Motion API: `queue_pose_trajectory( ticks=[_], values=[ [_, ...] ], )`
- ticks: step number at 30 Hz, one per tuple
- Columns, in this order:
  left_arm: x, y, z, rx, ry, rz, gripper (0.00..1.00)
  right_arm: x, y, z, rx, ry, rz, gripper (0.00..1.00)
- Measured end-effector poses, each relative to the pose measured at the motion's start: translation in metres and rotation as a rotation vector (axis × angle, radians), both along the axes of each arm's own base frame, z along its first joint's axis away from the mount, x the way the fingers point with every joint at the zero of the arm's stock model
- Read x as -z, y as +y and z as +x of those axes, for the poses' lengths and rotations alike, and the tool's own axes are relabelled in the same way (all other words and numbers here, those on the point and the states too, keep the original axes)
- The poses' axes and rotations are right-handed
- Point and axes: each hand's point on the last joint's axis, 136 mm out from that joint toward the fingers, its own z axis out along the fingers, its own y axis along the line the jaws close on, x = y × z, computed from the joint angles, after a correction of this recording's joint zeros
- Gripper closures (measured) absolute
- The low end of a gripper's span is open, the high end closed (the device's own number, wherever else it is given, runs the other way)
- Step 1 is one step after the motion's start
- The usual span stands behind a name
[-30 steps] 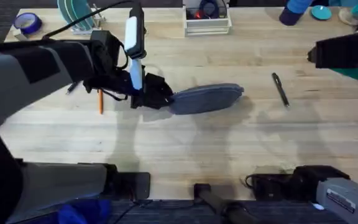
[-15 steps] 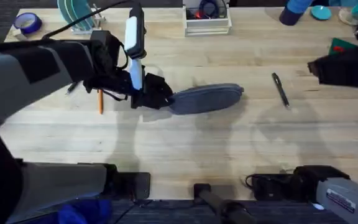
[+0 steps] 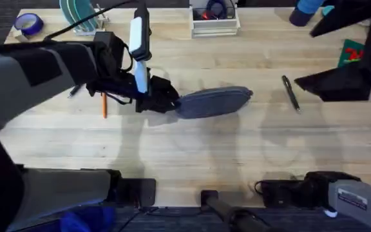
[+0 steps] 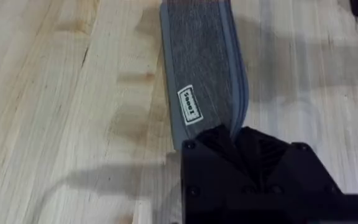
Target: Unzip the bag, pick up the pens from the table one at a time and place them inside, then zip the bag closed.
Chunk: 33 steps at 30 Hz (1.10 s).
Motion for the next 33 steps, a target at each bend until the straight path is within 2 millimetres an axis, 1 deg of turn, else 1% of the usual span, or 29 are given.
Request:
queue_pose_trajectory(
  ticks=[5, 12, 16, 20, 24, 30, 33],
  values=[
    [0.0, 0.0, 0.0, 0.0, 0.0, 0.0, 0.957, 0.015, 0.002, -0.001, -0.135, 0.063, 0.042, 0.005],
    [0.0, 0.0, 0.0, 0.0, 0.0, 0.0, 0.957, 0.043, 0.003, 0.013, -0.283, 0.126, 0.063, 0.005],
    [0.0, 0.0, 0.0, 0.0, 0.0, 0.0, 0.957, 0.061, 0.003, 0.023, -0.324, 0.181, 0.075, 0.005],
    [0.0, 0.0, 0.0, 0.0, 0.0, 0.0, 0.958, 0.077, 0.009, 0.028, -0.362, 0.237, 0.087, 0.005],
    [0.0, 0.0, 0.0, 0.0, 0.0, 0.0, 0.958, 0.086, 0.014, 0.03, -0.395, 0.263, 0.089, 0.005],
    [0.0, 0.0, 0.0, 0.0, 0.0, 0.0, 0.958, 0.09, 0.018, 0.031, -0.426, 0.257, 0.071, 0.006],
    [0.0, 0.0, 0.0, 0.0, 0.0, 0.0, 0.958, 0.1, 0.02, 0.036, -0.432, 0.237, 0.061, 0.006]
  ],
)
